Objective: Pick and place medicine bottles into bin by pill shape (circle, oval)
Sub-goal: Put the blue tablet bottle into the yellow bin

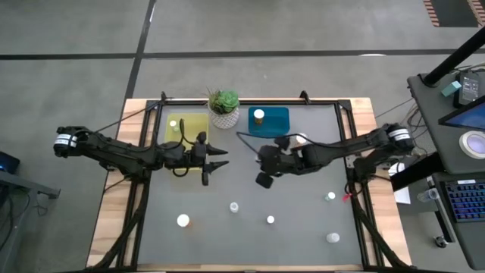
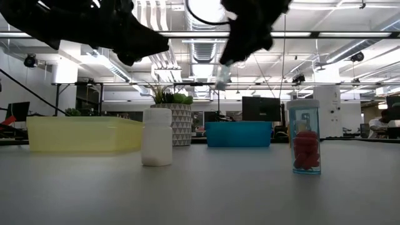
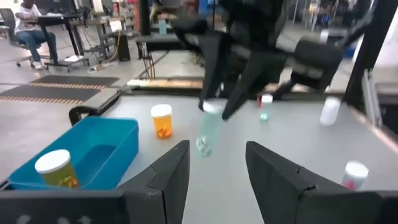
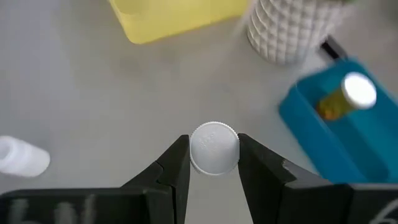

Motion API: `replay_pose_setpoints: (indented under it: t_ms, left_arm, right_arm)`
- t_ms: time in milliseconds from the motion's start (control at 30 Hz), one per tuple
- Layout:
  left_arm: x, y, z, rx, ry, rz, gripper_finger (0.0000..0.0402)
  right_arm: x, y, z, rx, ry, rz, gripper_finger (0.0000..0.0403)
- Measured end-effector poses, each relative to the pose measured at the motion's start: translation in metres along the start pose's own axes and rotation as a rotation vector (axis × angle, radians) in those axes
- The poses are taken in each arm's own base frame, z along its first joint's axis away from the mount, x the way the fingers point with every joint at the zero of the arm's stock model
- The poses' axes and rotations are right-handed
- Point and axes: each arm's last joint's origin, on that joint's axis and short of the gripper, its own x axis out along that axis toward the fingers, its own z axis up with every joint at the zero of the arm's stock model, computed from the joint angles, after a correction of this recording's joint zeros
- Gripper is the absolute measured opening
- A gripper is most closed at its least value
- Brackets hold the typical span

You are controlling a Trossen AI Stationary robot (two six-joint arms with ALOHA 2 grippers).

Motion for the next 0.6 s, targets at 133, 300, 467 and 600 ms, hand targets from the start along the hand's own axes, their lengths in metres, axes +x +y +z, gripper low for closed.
replay_pose_setpoints:
  t_ms: [133,300,467,600]
  left_arm:
    - [-0.003,0.000,-0.005,0.030,0.066,0.000,0.0142]
    - [-0.007,0.001,-0.007,0.040,0.117,-0.001,0.0142]
    - [-0.012,0.002,-0.006,0.051,0.134,0.000,0.0142]
    - [-0.014,0.003,-0.006,0.062,0.149,0.000,0.0142]
  right_arm:
    - [0.010,0.005,0.021,-0.072,-0.020,0.005,0.0107]
    - [0.025,0.008,0.042,-0.114,-0.046,0.097,0.0109]
    - [0.040,0.012,0.056,-0.142,-0.083,0.180,0.0110]
    - [0.048,0.014,0.062,-0.160,-0.112,0.186,0.0110]
